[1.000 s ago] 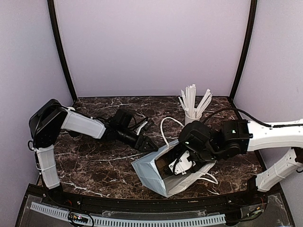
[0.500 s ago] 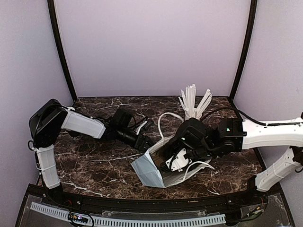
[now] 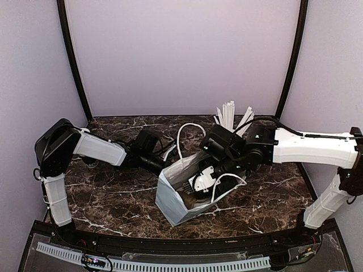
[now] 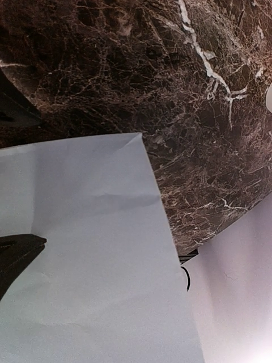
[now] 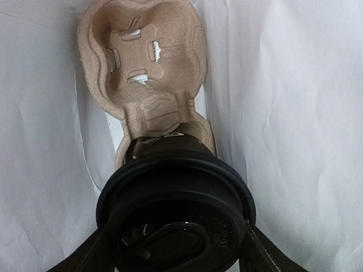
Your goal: Pack the takeout coffee
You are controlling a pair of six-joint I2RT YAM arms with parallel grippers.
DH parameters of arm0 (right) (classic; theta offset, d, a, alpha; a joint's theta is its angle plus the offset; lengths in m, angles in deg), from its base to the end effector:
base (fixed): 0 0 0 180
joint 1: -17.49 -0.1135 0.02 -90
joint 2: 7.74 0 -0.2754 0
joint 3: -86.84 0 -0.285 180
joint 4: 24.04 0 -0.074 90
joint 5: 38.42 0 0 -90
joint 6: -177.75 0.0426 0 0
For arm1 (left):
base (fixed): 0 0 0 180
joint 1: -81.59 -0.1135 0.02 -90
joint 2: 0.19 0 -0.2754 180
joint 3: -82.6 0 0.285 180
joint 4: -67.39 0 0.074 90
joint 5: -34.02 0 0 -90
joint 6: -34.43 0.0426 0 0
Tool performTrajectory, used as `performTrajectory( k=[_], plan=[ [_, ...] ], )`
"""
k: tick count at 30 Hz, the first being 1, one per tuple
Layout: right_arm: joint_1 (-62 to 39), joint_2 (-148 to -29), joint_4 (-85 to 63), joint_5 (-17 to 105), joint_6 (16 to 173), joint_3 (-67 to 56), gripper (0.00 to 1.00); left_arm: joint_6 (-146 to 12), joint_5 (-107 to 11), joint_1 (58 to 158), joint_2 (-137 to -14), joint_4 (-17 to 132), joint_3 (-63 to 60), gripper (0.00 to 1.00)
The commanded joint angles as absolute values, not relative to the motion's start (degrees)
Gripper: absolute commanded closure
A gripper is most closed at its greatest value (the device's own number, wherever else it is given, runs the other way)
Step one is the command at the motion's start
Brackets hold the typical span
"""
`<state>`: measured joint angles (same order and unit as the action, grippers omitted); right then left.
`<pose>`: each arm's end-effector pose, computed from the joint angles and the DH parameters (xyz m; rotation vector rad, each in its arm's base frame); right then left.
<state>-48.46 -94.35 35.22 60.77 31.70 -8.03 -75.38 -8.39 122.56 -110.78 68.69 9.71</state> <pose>0.1470 0.3126 0.2798 -2.2612 1.3162 -0.1505 0.3003 -0.3024 0.1361 0.9323 2.1817 -1.4726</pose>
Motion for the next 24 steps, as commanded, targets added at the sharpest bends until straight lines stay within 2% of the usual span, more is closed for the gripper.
performTrajectory(
  k=[1, 24],
  plan=[
    [-48.2, -98.2, 44.1, 53.1, 35.3, -4.0, 0.62, -75.9, -6.9, 122.4, -109.1, 69.8, 9.6, 0.33],
    [-48.2, -114.3, 65.8, 48.0, 40.5, 10.9, 0.67, -76.5, -11.5, 121.7, -97.1, 68.5, 18.6, 0.33]
  ],
)
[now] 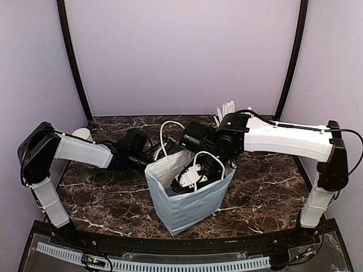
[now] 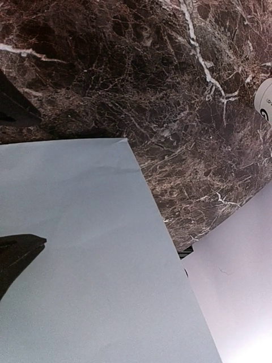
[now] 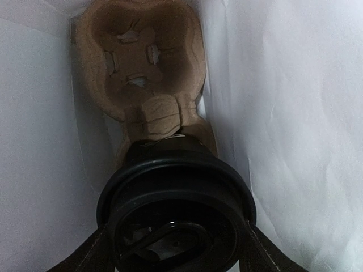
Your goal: Pack the takeout coffee
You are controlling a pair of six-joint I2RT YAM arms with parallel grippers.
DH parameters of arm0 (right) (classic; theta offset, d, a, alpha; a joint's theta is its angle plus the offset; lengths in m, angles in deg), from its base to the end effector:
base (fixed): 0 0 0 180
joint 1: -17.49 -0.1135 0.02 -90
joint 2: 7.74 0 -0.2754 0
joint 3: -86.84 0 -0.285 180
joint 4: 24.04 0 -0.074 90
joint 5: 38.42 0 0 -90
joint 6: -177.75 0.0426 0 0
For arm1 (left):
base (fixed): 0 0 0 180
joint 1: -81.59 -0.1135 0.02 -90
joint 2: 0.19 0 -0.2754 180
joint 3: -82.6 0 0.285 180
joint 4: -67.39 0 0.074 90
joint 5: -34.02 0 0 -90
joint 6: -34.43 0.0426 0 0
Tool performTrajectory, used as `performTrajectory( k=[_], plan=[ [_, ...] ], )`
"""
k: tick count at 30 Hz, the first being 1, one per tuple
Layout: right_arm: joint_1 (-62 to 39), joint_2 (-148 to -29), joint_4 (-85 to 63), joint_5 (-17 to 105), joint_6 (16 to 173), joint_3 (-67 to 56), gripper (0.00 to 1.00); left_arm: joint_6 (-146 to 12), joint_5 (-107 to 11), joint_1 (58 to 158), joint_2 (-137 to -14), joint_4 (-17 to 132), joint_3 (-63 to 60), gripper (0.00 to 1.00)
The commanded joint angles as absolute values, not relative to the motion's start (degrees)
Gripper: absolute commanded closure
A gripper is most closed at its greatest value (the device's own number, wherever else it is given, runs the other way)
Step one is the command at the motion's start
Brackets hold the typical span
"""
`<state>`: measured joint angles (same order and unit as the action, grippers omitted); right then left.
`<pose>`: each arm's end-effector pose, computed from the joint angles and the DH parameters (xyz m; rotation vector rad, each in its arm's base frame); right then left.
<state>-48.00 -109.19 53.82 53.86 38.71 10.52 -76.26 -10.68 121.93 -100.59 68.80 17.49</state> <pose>0.1627 0.3527 0.2816 -2.4252 1.5676 -0.0048 0.2766 -0.2747 0.1618 0.8867 2.1551 -1.4335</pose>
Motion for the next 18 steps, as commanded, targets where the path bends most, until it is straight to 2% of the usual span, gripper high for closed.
performTrajectory(
  k=[1, 10, 18],
  plan=[
    [-48.2, -114.8, 66.3, 47.8, 40.5, 11.4, 0.67, -76.5, -11.6, 121.7, -96.8, 68.1, 18.6, 0.33],
    [-48.7, -116.7, 69.1, 47.6, 41.0, 10.0, 0.67, -76.6, -12.8, 121.7, -94.2, 67.2, 19.4, 0.33],
    [-47.8, -121.9, 69.1, 44.6, 42.3, 16.5, 0.66, -77.4, -14.2, 121.7, -91.6, 67.3, 20.3, 0.33]
  ],
)
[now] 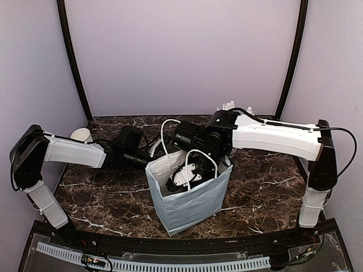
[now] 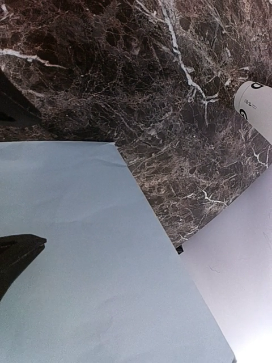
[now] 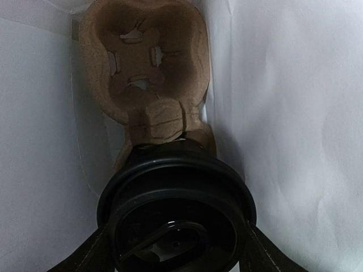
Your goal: Pack the takeout coffee
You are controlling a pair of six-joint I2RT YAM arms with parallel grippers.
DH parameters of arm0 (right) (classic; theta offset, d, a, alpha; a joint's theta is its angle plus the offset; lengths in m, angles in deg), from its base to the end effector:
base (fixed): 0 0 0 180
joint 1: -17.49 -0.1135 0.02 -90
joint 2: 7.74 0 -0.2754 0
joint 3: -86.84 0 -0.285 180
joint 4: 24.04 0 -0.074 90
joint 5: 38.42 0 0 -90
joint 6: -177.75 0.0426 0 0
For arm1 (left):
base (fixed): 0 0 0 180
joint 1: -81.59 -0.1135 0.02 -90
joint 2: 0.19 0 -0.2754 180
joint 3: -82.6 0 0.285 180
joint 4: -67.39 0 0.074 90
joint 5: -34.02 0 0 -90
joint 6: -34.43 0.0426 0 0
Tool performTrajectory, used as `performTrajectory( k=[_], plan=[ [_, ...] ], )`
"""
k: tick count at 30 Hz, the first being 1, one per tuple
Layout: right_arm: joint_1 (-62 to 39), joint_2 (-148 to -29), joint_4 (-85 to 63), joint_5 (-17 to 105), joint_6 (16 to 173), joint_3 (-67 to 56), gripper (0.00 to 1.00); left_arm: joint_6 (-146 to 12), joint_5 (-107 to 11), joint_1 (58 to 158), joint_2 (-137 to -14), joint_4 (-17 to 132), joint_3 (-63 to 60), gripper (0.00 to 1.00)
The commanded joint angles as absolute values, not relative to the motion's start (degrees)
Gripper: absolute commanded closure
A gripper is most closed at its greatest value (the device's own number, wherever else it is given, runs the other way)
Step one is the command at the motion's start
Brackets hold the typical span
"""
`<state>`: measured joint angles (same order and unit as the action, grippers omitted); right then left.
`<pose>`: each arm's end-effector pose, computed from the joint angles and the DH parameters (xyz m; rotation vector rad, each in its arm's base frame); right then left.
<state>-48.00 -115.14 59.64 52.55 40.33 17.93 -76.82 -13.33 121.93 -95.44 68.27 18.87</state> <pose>0.1695 0.3701 0.2798 -2.4711 1.6410 0.0160 0.2700 -0.2672 0.1851 0.8558 2.1087 -1.3931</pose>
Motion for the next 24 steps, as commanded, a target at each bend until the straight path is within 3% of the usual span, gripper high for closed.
performTrajectory(
  k=[1, 24],
  plan=[
    [-47.7, -122.4, 69.2, 44.2, 42.3, 16.7, 0.66, -77.4, -14.4, 121.7, -91.0, 67.3, 20.5, 0.33],
    [-47.7, -118.8, 69.1, 46.5, 42.5, 18.8, 0.55, -78.1, -17.8, 121.8, -82.3, 64.3, 24.4, 0.33]
  ],
)
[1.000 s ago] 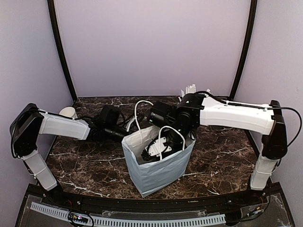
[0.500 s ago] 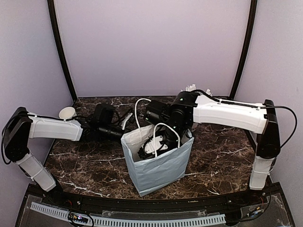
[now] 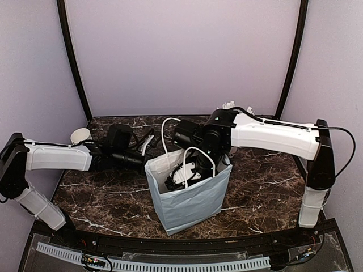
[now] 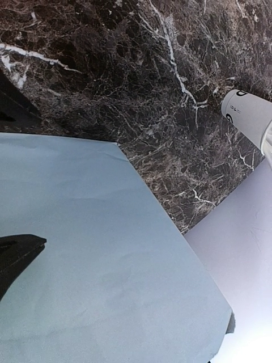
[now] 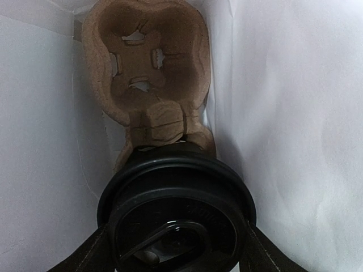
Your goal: Pack the takeout coffee
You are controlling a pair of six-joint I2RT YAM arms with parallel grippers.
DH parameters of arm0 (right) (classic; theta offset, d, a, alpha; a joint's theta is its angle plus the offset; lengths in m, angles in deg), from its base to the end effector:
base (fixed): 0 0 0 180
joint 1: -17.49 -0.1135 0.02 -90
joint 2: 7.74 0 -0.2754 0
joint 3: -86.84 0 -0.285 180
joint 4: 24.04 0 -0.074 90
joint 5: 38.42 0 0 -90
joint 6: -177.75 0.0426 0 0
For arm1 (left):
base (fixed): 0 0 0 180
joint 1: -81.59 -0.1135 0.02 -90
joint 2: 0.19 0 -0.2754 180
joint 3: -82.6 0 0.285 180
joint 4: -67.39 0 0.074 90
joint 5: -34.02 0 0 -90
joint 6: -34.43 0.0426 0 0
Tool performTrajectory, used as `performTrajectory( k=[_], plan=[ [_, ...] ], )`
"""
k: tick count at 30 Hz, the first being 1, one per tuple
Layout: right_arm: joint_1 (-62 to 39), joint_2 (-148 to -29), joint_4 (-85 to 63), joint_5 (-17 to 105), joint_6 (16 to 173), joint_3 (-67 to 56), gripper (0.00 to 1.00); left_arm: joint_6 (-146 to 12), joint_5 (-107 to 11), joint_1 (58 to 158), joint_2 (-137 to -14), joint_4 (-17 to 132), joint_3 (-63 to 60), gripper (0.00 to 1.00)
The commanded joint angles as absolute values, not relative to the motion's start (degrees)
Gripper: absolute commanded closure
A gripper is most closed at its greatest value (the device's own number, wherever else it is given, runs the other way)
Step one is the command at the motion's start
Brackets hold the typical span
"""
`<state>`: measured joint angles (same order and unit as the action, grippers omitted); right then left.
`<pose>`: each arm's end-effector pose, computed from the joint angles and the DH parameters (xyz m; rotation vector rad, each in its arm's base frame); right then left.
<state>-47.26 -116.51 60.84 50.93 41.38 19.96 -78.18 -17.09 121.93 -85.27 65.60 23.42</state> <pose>0.1753 0.3728 0.2809 -2.4582 1.6840 0.0561 0.2477 -0.2454 0.2136 0.7948 2.0800 -1.3431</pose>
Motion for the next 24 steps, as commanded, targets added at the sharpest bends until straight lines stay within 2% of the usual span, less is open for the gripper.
performTrajectory(
  k=[1, 4, 9, 24],
  plan=[
    [-47.7, -118.3, 69.0, 46.8, 42.5, 19.2, 0.54, -78.0, -17.9, 121.8, -82.2, 63.8, 24.4, 0.33],
    [-47.7, -117.1, 69.1, 47.5, 42.5, 20.4, 0.51, -78.1, -17.8, 121.8, -82.1, 63.5, 24.6, 0.33],
    [-48.0, -115.7, 69.0, 48.4, 43.2, 21.3, 0.38, -78.3, -18.2, 121.8, -81.2, 63.8, 26.0, 0.33],
    [-50.1, -112.8, 69.0, 52.0, 44.2, 26.2, 0.25, -78.3, -18.3, 121.8, -80.8, 63.8, 27.3, 0.33]
  ],
)
